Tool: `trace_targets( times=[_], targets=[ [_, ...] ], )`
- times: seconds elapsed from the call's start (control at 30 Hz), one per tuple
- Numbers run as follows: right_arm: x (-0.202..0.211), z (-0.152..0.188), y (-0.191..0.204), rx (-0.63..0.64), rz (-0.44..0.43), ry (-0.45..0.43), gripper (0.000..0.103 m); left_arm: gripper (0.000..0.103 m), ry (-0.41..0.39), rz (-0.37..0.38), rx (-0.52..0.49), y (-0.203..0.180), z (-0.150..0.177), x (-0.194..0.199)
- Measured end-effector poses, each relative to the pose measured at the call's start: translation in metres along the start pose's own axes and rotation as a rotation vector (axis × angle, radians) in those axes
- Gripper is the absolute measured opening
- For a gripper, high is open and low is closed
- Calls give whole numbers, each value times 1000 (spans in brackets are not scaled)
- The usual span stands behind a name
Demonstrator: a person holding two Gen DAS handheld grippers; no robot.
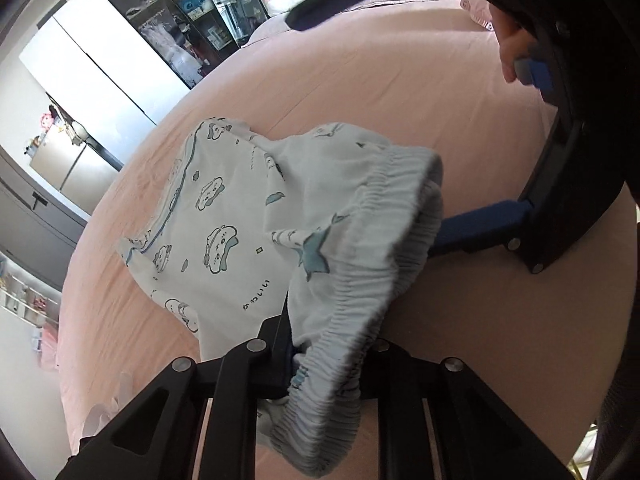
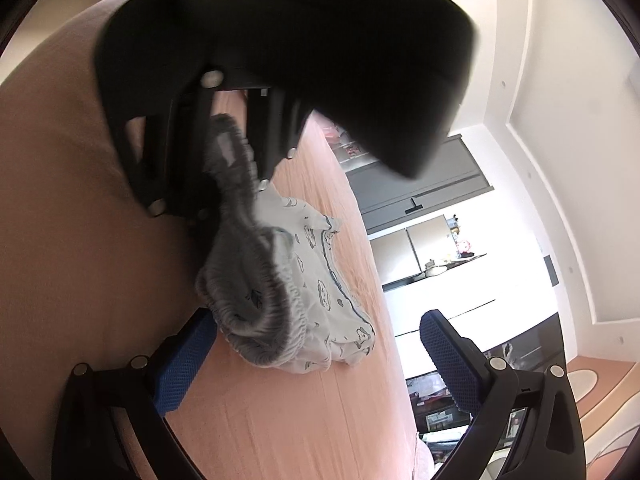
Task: Fold clothes
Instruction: 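Close the right gripper on the cuffs while the left gripper holds them up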
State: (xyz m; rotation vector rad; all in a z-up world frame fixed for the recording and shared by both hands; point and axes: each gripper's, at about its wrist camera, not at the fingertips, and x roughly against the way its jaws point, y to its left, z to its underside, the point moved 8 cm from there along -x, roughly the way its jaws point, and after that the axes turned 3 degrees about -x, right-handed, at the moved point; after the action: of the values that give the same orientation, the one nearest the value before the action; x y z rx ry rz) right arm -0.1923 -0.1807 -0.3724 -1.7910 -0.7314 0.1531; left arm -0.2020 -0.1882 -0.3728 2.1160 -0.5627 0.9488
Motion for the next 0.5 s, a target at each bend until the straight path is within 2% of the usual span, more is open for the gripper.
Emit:
trace_targets(
  times=[0.3, 0.4, 0.5],
  targets=[
    [-9, -7, 10, 127, -55, 11, 102, 15, -44, 30, 90, 21, -24, 17],
    [-16, -6, 11, 134, -84, 55, 102, 15, -62, 46, 120, 26, -28, 24],
    [-25, -2, 8, 105, -114, 105, 102, 15, -47, 65, 108, 23, -24, 22]
  ],
)
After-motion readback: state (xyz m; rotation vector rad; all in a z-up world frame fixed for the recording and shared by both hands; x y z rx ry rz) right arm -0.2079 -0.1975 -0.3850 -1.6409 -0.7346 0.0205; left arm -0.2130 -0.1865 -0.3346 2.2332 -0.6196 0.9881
